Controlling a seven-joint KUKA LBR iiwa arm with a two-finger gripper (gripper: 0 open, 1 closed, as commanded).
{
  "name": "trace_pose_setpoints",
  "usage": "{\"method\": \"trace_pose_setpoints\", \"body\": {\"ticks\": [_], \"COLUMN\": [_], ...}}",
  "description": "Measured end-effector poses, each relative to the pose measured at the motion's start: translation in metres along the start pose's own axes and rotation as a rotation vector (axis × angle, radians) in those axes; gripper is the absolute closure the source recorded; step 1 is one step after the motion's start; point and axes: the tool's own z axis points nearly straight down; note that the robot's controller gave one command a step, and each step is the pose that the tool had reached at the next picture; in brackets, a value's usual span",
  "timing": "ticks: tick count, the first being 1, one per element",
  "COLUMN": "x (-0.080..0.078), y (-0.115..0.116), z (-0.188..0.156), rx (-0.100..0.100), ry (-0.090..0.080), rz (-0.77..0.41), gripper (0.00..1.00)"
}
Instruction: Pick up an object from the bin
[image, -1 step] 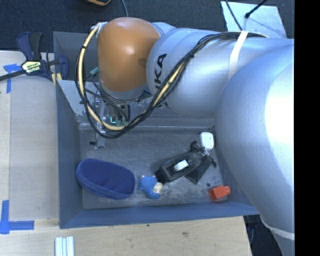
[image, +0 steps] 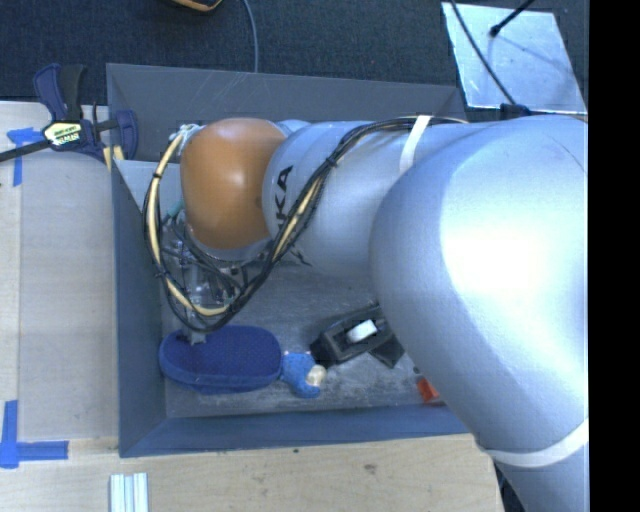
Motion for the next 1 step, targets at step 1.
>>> {"method": "trace_pose_setpoints", "body": {"ticks": [1], "x": [0.0841], "y": [-0.0160], "z": [-0.0054], "rx": [-0.002], "ry": [-0.010], "rz": [-0.102], "gripper": [0.00]}}
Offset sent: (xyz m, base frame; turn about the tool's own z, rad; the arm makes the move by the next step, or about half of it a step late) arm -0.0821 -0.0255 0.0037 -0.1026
